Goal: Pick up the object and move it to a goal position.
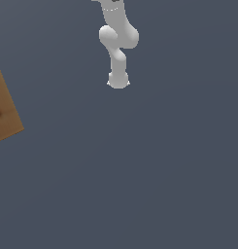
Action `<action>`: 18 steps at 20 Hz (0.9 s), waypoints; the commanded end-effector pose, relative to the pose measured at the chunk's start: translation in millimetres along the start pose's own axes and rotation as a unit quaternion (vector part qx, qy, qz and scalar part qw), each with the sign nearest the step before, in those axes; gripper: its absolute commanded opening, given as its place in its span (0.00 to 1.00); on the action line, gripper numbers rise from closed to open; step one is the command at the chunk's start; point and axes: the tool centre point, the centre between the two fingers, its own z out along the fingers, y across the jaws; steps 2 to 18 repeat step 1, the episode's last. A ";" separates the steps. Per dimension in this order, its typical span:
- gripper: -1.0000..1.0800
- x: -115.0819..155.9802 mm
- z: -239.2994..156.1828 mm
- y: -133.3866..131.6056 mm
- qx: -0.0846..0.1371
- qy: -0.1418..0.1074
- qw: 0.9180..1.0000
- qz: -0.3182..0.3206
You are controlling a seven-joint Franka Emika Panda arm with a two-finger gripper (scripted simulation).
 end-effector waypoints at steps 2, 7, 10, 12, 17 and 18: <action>0.00 3.3 -8.7 -1.6 0.001 0.007 1.000 -0.002; 0.00 3.3 -8.7 -1.6 0.001 0.007 1.000 -0.002; 0.00 3.3 -8.7 -1.6 0.001 0.007 1.000 -0.002; 0.00 3.3 -8.7 -1.6 0.001 0.007 1.000 -0.002; 0.00 3.3 -8.7 -1.6 0.001 0.007 1.000 -0.002; 0.00 3.3 -8.7 -1.6 0.001 0.007 1.000 -0.002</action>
